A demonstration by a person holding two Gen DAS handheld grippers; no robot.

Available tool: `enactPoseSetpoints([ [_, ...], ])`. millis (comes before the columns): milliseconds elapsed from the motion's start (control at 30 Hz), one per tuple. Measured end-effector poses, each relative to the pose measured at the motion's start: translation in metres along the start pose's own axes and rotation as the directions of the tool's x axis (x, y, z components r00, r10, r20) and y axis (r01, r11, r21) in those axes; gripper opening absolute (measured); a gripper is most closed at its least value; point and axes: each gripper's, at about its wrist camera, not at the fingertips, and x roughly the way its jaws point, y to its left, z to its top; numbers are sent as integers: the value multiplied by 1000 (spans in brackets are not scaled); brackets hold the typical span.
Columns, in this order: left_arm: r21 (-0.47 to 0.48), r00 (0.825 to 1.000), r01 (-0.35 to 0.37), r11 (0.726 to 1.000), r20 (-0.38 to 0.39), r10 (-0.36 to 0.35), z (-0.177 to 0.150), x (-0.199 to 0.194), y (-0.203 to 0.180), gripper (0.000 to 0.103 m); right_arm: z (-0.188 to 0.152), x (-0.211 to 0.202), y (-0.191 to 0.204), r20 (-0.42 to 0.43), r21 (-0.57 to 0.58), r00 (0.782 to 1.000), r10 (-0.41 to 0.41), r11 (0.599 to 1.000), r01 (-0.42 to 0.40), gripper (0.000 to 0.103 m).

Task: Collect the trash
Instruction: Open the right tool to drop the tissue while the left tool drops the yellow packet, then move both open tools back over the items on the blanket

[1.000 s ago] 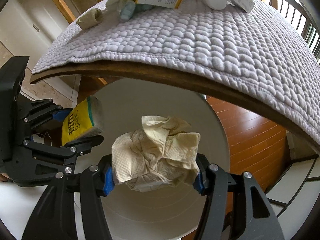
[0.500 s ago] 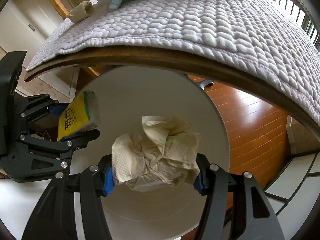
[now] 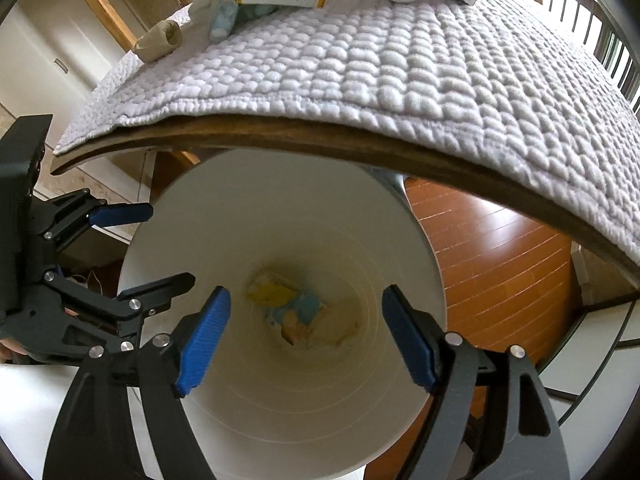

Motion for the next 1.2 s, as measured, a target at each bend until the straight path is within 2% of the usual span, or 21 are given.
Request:
enactPoseSetpoints([
  [133, 0, 1000, 9, 1000, 24, -9, -2, -20, 3, 86, 5, -24, 5, 45, -37, 999, -4, 999, 6, 77],
  [200, 20, 998, 22, 1000, 63, -24, -2, -41, 4, 86, 6, -42, 9, 86, -72, 996, -5, 997, 12, 83],
  [233, 29, 996, 31, 999, 78, -33, -2, -49, 4, 87, 8, -58, 14, 133, -103, 991, -10, 994, 24, 89],
  [300, 54, 989, 54, 997, 138, -61, 1, -73, 4, 96, 11, -77, 18, 201, -130, 979, -28, 990, 55, 96],
  [400, 61, 969, 36, 997, 241, -50, 10, -100, 2, 102, 24, -104, 17, 337, -121, 935, -106, 980, 155, 99],
  [467, 26, 949, -14, 1000, 317, 5, 20, -114, 10, 102, 35, -117, 7, 419, -60, 892, -168, 975, 212, 99],
  [500, -8, 937, -45, 999, 347, 45, 25, -118, 16, 102, 40, -121, -2, 438, -37, 882, -173, 977, 209, 99],
  [567, -61, 932, -59, 996, 355, 77, 37, -117, 30, 102, 58, -120, -13, 420, 3, 889, -180, 980, 197, 99],
  [600, -101, 937, -59, 993, 338, 90, 45, -114, 40, 102, 65, -118, -17, 412, 12, 892, -187, 980, 200, 99],
  [700, -183, 939, -12, 983, 336, 74, 57, -112, 62, 102, 86, -115, -33, 435, 23, 874, -216, 973, 229, 99],
  [733, -210, 939, 11, 978, 337, 61, 61, -110, 70, 102, 93, -115, -35, 439, 21, 874, -208, 975, 222, 99],
  [800, -248, 944, 3, 969, 321, 79, 73, -104, 86, 102, 107, -110, -42, 438, 28, 877, -199, 978, 208, 99],
  [967, -287, 947, -45, 957, 293, 132, 77, -89, 106, 102, 139, -93, -65, 412, 69, 891, -193, 981, 181, 99],
  [1200, -322, 952, -41, 946, 275, 135, 96, -66, 120, 102, 173, -63, -87, 368, 91, 907, -204, 979, 183, 99],
])
